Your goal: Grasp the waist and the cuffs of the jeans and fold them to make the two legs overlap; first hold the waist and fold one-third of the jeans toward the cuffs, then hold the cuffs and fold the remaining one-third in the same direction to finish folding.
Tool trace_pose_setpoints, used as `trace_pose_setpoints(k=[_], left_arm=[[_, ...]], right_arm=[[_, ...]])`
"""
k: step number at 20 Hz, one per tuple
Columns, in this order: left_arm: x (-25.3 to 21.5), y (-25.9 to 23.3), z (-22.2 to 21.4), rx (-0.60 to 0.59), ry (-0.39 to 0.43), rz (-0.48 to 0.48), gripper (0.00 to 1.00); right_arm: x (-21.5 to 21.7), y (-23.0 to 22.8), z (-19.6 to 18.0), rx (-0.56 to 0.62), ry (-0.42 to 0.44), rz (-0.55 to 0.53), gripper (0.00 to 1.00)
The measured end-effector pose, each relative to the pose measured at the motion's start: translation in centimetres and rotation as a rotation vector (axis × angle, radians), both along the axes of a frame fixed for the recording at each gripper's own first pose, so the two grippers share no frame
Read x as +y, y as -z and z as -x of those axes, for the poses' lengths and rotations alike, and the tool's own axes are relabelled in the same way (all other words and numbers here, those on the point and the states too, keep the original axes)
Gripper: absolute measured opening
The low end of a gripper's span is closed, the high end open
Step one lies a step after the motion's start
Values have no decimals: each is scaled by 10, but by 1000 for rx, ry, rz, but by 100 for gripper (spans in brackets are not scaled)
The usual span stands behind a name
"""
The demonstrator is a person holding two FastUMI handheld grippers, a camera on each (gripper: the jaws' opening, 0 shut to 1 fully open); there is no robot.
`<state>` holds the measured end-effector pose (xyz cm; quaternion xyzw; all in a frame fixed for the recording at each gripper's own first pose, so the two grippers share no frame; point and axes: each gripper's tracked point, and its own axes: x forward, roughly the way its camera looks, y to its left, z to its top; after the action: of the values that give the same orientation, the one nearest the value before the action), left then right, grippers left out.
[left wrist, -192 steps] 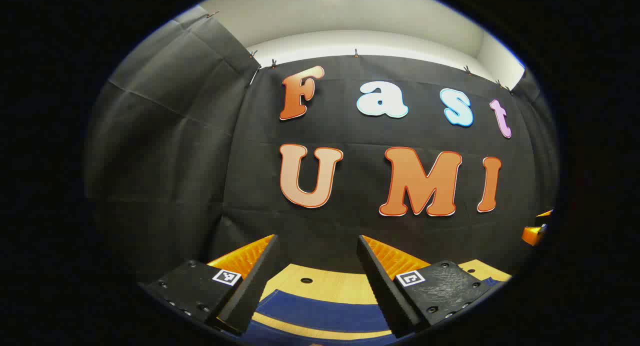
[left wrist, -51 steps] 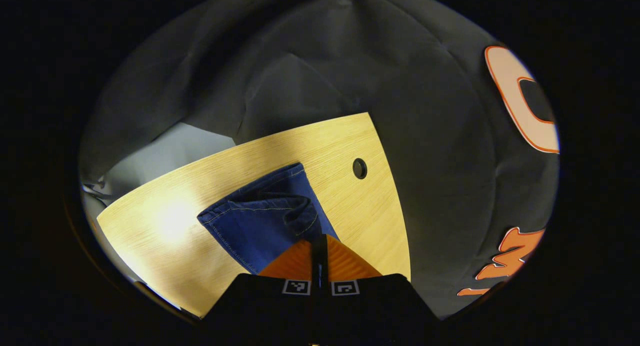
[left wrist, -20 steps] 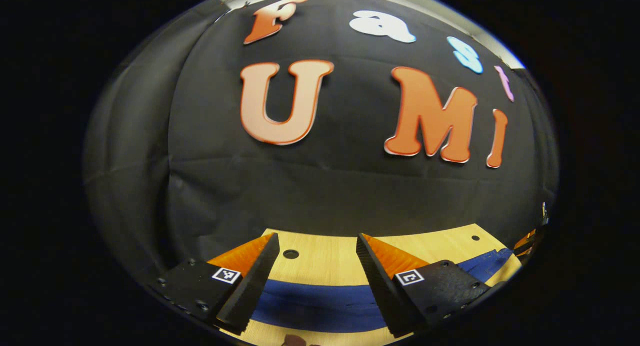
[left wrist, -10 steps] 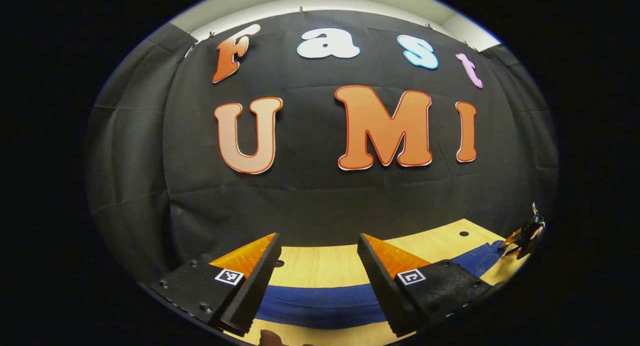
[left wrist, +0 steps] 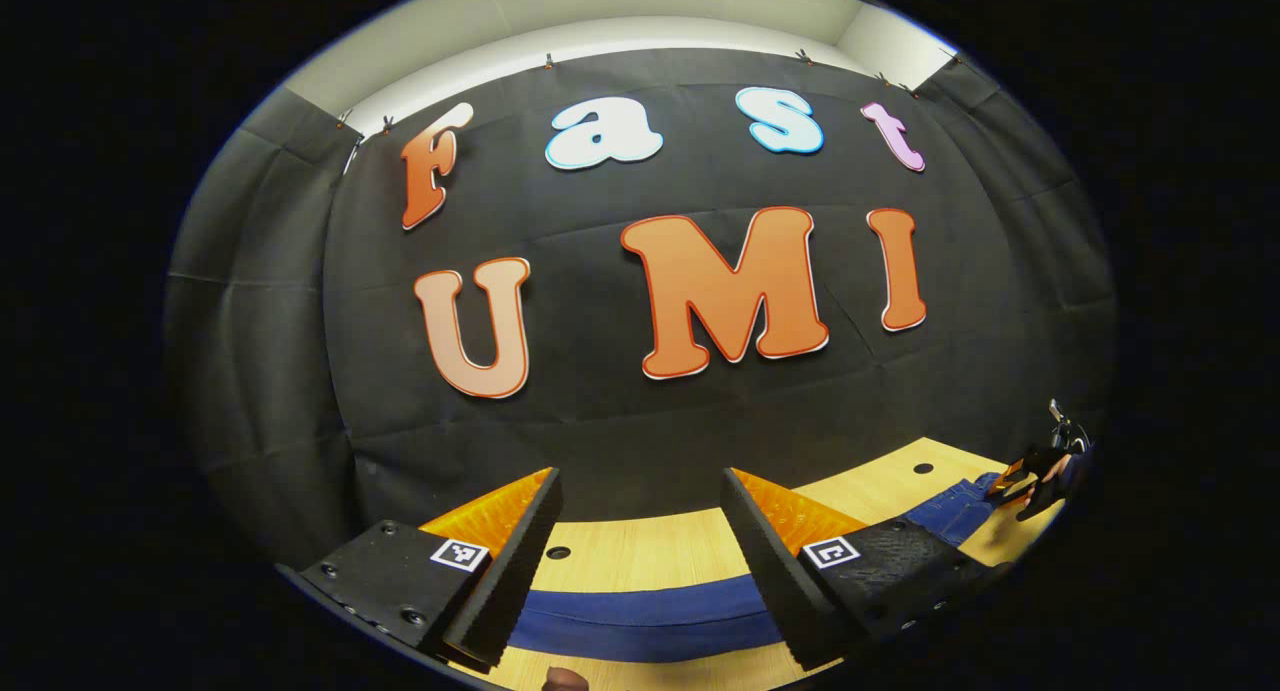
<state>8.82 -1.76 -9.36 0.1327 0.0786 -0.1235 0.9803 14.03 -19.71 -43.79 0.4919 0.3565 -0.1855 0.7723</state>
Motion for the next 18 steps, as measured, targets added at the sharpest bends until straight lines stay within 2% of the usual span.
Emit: trace_pose_setpoints(k=[2,3,4,5,6,12,15,18], left_arm=[[-5,8,5,26,12,-14,98],[-6,9,7,31,17,-17,98],[-3,11,9,37,15,-16,98],[0,13,9,47,7,-10,98],[4,17,7,57,-2,0,100],[54,35,1,113,-71,30,98],[79,45,-5,139,-67,74,98],[115,53,-20,168,-67,106,98]], right_arm=[[1,2,1,-15,17,-9,55],[3,2,3,-15,43,-45,50],[3,-4,0,-35,72,-71,37],[-1,-8,3,-29,104,-63,25],[1,-18,0,-60,95,-50,18],[15,-120,-20,-214,-40,121,17],[52,-183,-35,-293,-92,181,17],[116,-241,-45,-365,-173,267,17]])
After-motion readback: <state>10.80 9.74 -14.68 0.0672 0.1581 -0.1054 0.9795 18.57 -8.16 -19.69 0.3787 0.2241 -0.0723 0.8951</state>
